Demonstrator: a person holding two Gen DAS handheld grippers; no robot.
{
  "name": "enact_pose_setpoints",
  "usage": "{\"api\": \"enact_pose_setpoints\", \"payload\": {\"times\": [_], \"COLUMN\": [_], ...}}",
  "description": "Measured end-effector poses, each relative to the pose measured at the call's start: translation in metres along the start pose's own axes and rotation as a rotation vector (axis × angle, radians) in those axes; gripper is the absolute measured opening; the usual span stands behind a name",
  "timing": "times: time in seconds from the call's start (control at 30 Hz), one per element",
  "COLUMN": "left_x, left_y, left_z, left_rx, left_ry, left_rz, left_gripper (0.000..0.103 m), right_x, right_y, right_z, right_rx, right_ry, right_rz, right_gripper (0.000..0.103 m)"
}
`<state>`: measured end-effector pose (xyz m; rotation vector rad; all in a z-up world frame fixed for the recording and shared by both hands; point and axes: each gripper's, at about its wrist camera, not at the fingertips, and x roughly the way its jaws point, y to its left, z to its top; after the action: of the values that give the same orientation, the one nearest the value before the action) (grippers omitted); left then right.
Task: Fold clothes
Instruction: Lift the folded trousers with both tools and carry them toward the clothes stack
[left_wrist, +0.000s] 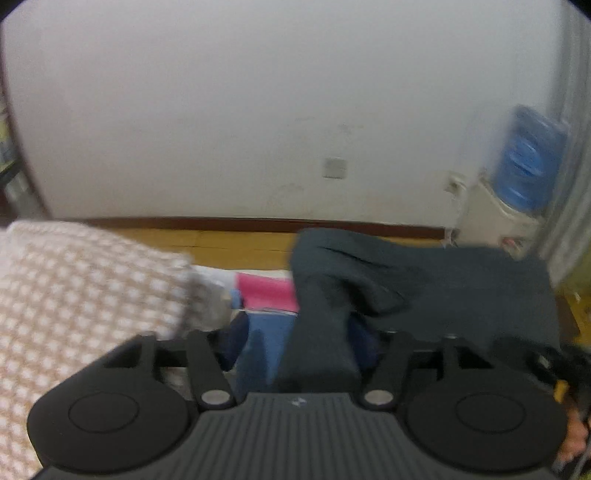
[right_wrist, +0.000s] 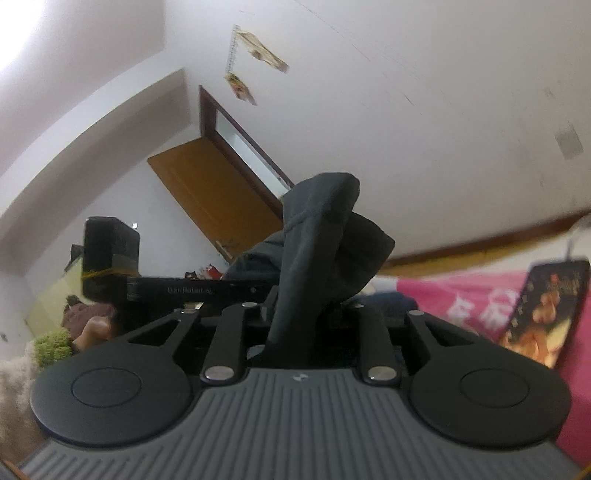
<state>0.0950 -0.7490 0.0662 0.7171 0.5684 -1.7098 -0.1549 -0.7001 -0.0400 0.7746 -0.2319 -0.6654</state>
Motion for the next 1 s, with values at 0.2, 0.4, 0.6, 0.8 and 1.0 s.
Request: {"api": "enact_pose_setpoints", "payload": {"times": [0.2,0.4,0.6,0.8,1.0], "left_x": [-0.046,-0.137,-0.185,-0.144,-0.138], "left_y": [0.040,0.096,0.073,0.013,-0.003], "left_z": [0.008,-0.041,-0.133,-0.191,-0.221], "left_rx": [-0.202,-0.519,-0.445,-0.204,-0.330], "left_ry": [-0.140,-0.373,-0.443,-0.323,-0.354], "left_rz": [0.100,0.227,0.191,0.228,0.198], "left_gripper": [0.074,0.082,0.092,0.093,0.093], "right_x": [-0.016,-0.010,-0.014,-0.017,-0.013], "right_y": [0.001,0.020,0.027,0.029,0.035], "right_z": [0.005,0.019,0.017,0.017,0.022], "right_rx": [0.022,-0.046,-0.065,-0.073,-0.092], "right_ry": [0.041,0.111,0.122,0.114,0.114], "right_rz": [0.094,0.104,0.091,0.102,0.092], "right_gripper": [0.069,0.086,0.088,0.088,0.088]}}
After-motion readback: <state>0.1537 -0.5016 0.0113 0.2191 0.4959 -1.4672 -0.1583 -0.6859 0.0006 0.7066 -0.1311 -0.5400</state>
